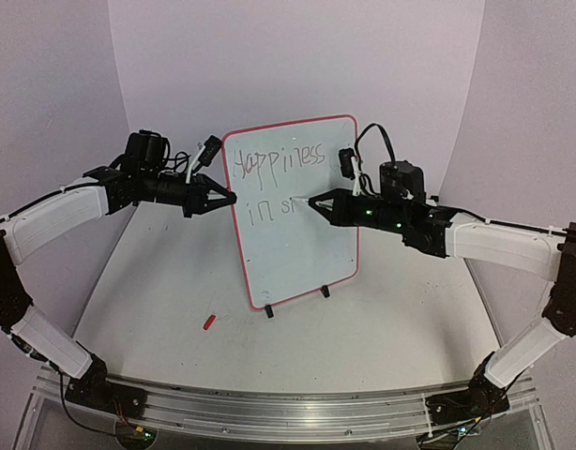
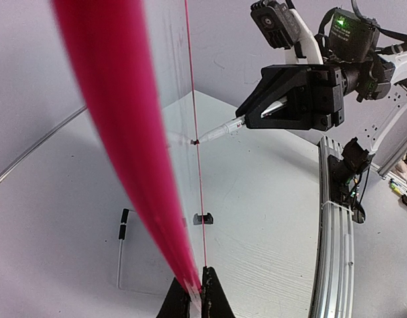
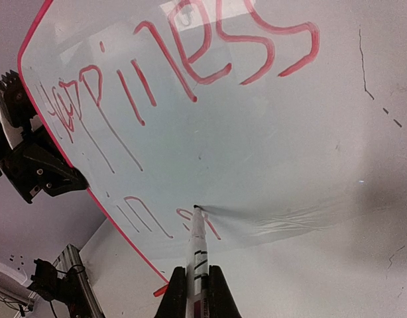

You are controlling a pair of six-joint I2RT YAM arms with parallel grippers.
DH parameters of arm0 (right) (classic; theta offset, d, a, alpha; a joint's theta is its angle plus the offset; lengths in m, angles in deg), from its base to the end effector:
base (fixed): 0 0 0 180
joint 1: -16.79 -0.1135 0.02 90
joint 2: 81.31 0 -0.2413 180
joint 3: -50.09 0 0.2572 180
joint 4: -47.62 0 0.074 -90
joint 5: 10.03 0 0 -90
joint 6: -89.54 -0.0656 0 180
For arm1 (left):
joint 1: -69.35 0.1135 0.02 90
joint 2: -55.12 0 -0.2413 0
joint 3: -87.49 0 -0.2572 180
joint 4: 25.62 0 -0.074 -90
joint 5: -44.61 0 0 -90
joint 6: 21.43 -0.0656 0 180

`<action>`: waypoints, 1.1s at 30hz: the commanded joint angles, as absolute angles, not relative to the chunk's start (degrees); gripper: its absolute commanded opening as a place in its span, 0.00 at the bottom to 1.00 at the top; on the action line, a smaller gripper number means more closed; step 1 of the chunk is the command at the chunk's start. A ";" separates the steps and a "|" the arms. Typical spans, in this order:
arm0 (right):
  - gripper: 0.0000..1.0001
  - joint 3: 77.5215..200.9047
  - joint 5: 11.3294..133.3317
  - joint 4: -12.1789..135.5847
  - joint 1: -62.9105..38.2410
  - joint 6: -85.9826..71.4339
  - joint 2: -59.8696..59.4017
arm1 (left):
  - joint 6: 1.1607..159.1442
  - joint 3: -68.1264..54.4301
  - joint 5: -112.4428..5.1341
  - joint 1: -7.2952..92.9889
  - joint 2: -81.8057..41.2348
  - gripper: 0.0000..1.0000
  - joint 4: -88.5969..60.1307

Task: Write a sentence on the whiteboard
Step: Write on the whiteboard with the whiteboard.

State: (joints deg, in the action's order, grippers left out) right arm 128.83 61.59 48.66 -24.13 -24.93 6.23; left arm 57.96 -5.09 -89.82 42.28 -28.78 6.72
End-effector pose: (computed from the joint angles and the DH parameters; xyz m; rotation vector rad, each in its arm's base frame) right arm 0.2872 0.2764 0.2919 -0.5145 1.7968 1.0939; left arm 0.2969 -0.2033 0.3110 1.1016 1.7350 -0.9766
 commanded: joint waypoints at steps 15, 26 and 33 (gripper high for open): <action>0.00 130.10 61.56 46.25 -24.19 -24.39 5.92 | 54.03 -6.24 -88.01 40.78 -30.30 0.00 17.29; 0.00 126.50 57.05 48.30 -23.71 -22.44 -1.64 | 53.99 -6.24 -87.93 40.78 -30.44 0.00 17.30; 0.00 125.29 51.06 48.54 -21.12 -23.00 -1.80 | 53.93 -6.24 -87.59 40.71 -30.13 0.00 17.33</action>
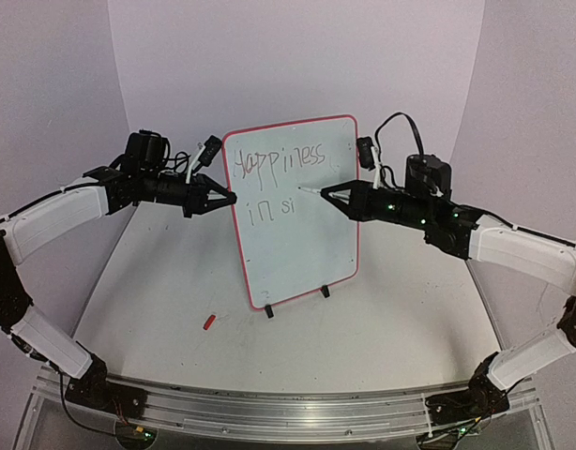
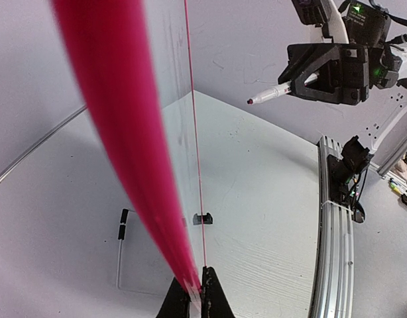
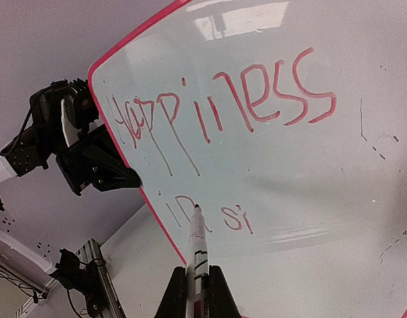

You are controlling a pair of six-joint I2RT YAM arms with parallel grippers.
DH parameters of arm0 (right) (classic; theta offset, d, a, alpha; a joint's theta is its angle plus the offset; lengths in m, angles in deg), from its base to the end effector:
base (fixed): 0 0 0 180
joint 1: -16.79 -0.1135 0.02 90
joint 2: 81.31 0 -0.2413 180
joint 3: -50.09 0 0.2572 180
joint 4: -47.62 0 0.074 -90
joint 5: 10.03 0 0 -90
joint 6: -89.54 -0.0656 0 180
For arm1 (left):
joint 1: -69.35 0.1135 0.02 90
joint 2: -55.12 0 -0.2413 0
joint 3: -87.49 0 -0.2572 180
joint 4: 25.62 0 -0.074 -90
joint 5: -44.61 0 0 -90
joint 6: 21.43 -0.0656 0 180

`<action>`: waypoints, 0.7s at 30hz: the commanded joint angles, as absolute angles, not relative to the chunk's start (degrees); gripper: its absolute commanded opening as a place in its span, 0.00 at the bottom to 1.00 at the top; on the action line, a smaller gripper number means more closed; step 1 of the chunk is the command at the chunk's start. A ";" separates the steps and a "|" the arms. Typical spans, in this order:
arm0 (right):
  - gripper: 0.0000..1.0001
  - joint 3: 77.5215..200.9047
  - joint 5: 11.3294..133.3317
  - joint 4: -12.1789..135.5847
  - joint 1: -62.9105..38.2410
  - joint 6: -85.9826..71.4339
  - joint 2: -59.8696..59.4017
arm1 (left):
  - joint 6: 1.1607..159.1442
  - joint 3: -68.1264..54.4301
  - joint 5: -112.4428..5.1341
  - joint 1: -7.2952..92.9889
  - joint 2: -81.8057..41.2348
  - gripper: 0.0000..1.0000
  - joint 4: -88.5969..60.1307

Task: Write a sentence on the whiteboard
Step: Write on the whiteboard with the whiteboard.

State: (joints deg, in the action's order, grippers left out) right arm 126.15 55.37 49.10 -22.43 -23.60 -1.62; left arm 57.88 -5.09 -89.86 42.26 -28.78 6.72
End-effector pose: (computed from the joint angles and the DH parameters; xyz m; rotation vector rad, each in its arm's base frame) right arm 0.2668 0.2530 0.3227 -0.5926 1.6906 1.1596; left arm 0.2968 -0.2035 0.3110 1.1034 1.7336 -0.9766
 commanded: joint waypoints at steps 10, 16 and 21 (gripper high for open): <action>0.00 127.09 49.68 50.50 -20.34 -22.57 2.55 | 53.96 -6.18 -87.67 40.71 -30.14 0.00 17.41; 0.00 127.45 52.31 51.52 -20.33 -21.88 3.81 | 53.96 -6.16 -87.65 40.71 -30.17 0.00 17.44; 0.00 127.27 55.10 51.53 -20.30 -21.85 3.78 | 53.92 -6.16 -87.67 40.69 -30.22 0.00 17.42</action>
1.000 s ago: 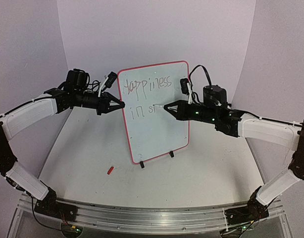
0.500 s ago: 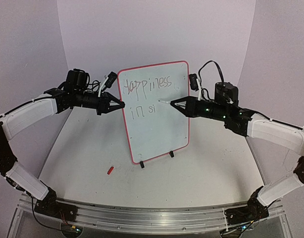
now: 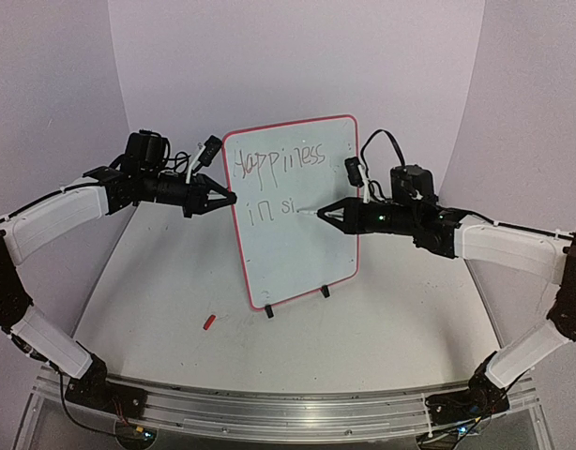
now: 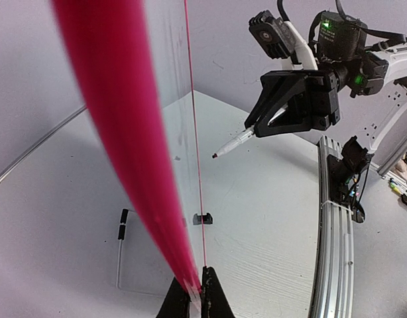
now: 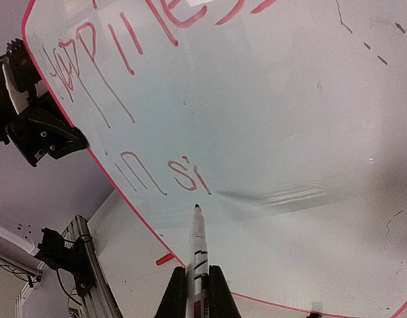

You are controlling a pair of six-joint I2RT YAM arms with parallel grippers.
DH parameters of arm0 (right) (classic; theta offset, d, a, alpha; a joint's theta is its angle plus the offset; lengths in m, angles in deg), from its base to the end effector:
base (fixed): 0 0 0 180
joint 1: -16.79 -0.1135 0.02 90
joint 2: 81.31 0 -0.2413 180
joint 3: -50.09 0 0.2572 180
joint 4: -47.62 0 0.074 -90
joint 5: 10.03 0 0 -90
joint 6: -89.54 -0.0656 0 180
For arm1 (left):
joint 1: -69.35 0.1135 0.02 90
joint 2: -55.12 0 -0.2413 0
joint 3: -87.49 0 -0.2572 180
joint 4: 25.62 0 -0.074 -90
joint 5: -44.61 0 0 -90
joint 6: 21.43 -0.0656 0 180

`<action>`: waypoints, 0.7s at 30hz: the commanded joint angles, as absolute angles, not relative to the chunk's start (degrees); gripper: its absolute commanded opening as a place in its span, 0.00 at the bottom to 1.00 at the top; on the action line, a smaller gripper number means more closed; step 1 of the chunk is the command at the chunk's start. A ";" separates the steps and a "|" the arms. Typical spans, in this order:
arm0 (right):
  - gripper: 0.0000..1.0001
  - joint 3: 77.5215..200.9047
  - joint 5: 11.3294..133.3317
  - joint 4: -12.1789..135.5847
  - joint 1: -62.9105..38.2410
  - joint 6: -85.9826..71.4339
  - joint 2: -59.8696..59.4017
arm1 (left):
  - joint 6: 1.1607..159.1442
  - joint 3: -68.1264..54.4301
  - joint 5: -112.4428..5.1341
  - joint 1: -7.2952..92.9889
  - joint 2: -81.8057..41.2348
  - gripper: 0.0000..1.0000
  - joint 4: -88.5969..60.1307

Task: Write a sentence on the whiteboard
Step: Write on the whiteboard with the whiteboard.

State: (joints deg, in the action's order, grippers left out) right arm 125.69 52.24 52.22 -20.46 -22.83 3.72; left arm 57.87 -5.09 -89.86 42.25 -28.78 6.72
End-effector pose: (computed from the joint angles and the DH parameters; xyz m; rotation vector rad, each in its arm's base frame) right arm 0.2848 0.2549 0.2797 -0.6136 1.8501 1.1529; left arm 0.2968 -0.2035 0.3110 1.1037 1.7334 -0.9766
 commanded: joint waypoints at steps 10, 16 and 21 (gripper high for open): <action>0.00 129.00 53.91 51.51 -20.34 -21.78 6.15 | 53.93 -6.16 -87.69 40.67 -30.22 0.00 17.42; 0.00 129.49 55.60 51.53 -20.37 -21.96 6.36 | 53.92 -6.16 -87.76 40.61 -30.24 0.00 17.41; 0.00 130.50 56.46 51.53 -20.31 -22.15 7.06 | 53.94 -6.16 -87.75 40.61 -30.22 0.00 17.47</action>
